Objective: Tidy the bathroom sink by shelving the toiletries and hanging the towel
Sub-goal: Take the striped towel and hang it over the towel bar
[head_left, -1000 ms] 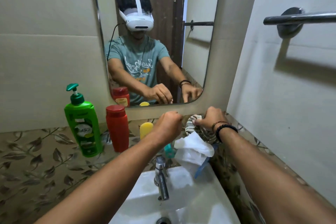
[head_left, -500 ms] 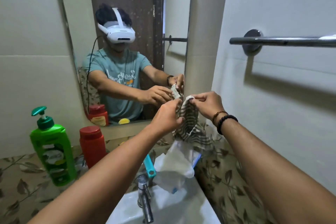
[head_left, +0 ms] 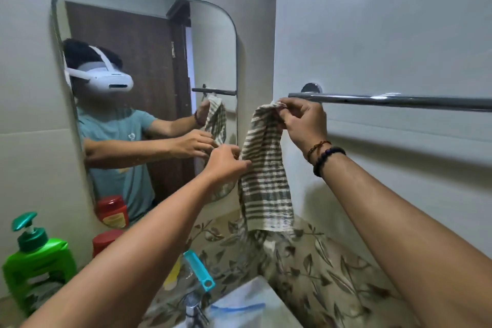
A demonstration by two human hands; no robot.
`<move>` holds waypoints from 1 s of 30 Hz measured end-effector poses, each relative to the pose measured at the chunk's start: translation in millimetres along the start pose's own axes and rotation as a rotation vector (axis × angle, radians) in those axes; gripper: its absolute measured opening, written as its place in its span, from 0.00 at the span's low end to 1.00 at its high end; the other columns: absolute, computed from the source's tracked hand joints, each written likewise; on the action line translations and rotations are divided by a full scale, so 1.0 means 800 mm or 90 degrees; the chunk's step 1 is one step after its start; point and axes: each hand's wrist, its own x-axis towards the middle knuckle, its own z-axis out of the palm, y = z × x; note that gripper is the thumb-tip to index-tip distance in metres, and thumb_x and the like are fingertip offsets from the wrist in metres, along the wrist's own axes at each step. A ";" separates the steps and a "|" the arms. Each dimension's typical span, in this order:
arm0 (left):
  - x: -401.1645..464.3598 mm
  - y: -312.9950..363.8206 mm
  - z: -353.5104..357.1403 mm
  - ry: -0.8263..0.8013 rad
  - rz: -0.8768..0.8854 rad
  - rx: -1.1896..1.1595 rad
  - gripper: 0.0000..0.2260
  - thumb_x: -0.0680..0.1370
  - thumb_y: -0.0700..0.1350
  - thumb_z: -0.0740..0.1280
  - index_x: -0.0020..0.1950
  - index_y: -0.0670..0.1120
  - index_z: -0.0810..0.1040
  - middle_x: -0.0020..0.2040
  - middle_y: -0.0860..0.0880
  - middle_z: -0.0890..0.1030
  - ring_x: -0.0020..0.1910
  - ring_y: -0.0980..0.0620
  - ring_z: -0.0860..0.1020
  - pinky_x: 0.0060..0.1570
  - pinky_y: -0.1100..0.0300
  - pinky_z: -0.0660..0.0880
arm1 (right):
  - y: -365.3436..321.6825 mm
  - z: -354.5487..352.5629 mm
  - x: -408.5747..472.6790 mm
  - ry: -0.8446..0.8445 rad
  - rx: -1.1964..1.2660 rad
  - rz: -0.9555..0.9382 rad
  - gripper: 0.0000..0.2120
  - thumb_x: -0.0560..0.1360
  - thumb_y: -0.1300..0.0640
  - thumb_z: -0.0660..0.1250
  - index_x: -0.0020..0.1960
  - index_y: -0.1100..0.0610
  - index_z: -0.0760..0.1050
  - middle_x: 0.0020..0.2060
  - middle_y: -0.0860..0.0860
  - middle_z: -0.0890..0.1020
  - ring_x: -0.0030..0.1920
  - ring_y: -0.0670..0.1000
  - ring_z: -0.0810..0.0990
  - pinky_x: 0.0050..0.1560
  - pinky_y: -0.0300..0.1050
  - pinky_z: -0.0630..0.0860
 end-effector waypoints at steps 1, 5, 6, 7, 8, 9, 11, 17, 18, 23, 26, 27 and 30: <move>0.000 0.006 -0.006 -0.009 -0.014 -0.043 0.12 0.65 0.50 0.71 0.37 0.40 0.80 0.33 0.42 0.82 0.31 0.48 0.77 0.34 0.55 0.72 | -0.005 -0.004 -0.001 0.020 -0.013 -0.007 0.04 0.72 0.58 0.74 0.46 0.51 0.84 0.37 0.42 0.85 0.41 0.43 0.85 0.49 0.48 0.84; -0.004 0.033 -0.024 -0.043 -0.028 -0.228 0.06 0.63 0.42 0.72 0.33 0.43 0.75 0.33 0.42 0.74 0.35 0.48 0.71 0.39 0.54 0.67 | -0.031 -0.023 -0.007 0.092 -0.081 -0.035 0.11 0.67 0.48 0.77 0.40 0.56 0.83 0.36 0.46 0.86 0.39 0.44 0.85 0.47 0.45 0.84; -0.005 0.038 -0.028 -0.057 -0.027 -0.258 0.05 0.61 0.41 0.71 0.31 0.43 0.75 0.34 0.42 0.75 0.35 0.48 0.71 0.39 0.54 0.68 | -0.037 -0.028 -0.006 0.101 -0.091 -0.037 0.13 0.67 0.48 0.78 0.39 0.57 0.82 0.35 0.48 0.86 0.39 0.46 0.85 0.46 0.48 0.84; -0.007 0.044 -0.032 -0.075 -0.027 -0.285 0.05 0.60 0.40 0.70 0.31 0.41 0.76 0.34 0.42 0.76 0.35 0.47 0.72 0.39 0.54 0.70 | -0.043 -0.034 -0.006 0.105 -0.101 -0.041 0.14 0.67 0.47 0.77 0.39 0.58 0.82 0.36 0.50 0.86 0.40 0.48 0.85 0.45 0.50 0.84; -0.009 0.050 -0.035 -0.097 -0.020 -0.314 0.08 0.59 0.39 0.70 0.34 0.37 0.77 0.36 0.40 0.77 0.36 0.45 0.74 0.41 0.52 0.73 | -0.049 -0.038 -0.007 0.107 -0.108 -0.044 0.14 0.68 0.47 0.77 0.39 0.58 0.82 0.36 0.52 0.86 0.40 0.50 0.85 0.44 0.51 0.84; -0.010 0.056 -0.038 -0.121 -0.010 -0.344 0.13 0.59 0.38 0.70 0.40 0.32 0.78 0.40 0.37 0.78 0.39 0.43 0.75 0.45 0.48 0.76 | -0.054 -0.042 -0.008 0.109 -0.117 -0.051 0.13 0.68 0.47 0.77 0.39 0.58 0.82 0.36 0.52 0.86 0.39 0.48 0.84 0.43 0.48 0.84; -0.012 0.070 -0.039 -0.170 0.019 -0.394 0.23 0.63 0.37 0.75 0.53 0.27 0.76 0.47 0.35 0.79 0.46 0.40 0.78 0.54 0.43 0.76 | -0.063 -0.045 -0.012 0.110 -0.145 -0.067 0.12 0.67 0.46 0.77 0.37 0.55 0.83 0.34 0.49 0.85 0.35 0.41 0.81 0.37 0.37 0.81; -0.020 0.121 -0.032 -0.183 0.078 -0.484 0.11 0.75 0.39 0.72 0.51 0.32 0.80 0.42 0.43 0.81 0.42 0.47 0.80 0.42 0.56 0.78 | -0.085 -0.043 -0.022 0.025 -0.166 -0.013 0.09 0.68 0.53 0.78 0.39 0.59 0.85 0.37 0.51 0.87 0.42 0.51 0.86 0.46 0.49 0.84; -0.021 0.127 -0.031 -0.175 0.074 -0.490 0.10 0.76 0.39 0.71 0.51 0.32 0.79 0.42 0.42 0.81 0.41 0.47 0.80 0.39 0.58 0.78 | -0.087 -0.044 -0.022 0.016 -0.154 0.006 0.08 0.69 0.54 0.77 0.40 0.59 0.85 0.38 0.52 0.87 0.43 0.53 0.86 0.46 0.51 0.84; -0.023 0.147 -0.030 -0.144 0.066 -0.551 0.05 0.79 0.36 0.66 0.43 0.41 0.75 0.36 0.45 0.78 0.31 0.53 0.77 0.29 0.65 0.76 | -0.101 -0.058 -0.024 -0.008 -0.142 0.068 0.05 0.73 0.58 0.73 0.38 0.53 0.81 0.33 0.50 0.82 0.32 0.51 0.79 0.25 0.40 0.75; -0.025 0.152 -0.030 -0.184 0.077 -0.588 0.10 0.74 0.30 0.70 0.42 0.43 0.73 0.34 0.48 0.81 0.32 0.54 0.81 0.30 0.62 0.79 | -0.110 -0.067 -0.027 0.013 -0.197 0.063 0.10 0.75 0.62 0.68 0.37 0.50 0.79 0.34 0.48 0.81 0.33 0.49 0.78 0.28 0.40 0.75; -0.026 0.154 -0.031 -0.196 0.082 -0.585 0.13 0.71 0.27 0.71 0.43 0.43 0.73 0.33 0.49 0.82 0.32 0.53 0.82 0.30 0.61 0.79 | -0.112 -0.070 -0.028 0.025 -0.216 0.055 0.12 0.75 0.64 0.67 0.37 0.49 0.79 0.36 0.47 0.81 0.35 0.49 0.79 0.32 0.41 0.77; -0.031 0.163 -0.033 -0.209 0.095 -0.537 0.20 0.66 0.22 0.71 0.51 0.40 0.72 0.33 0.49 0.79 0.32 0.51 0.80 0.31 0.58 0.77 | -0.121 -0.082 -0.033 0.062 -0.297 0.020 0.14 0.73 0.66 0.65 0.38 0.50 0.81 0.34 0.41 0.80 0.34 0.43 0.77 0.33 0.36 0.72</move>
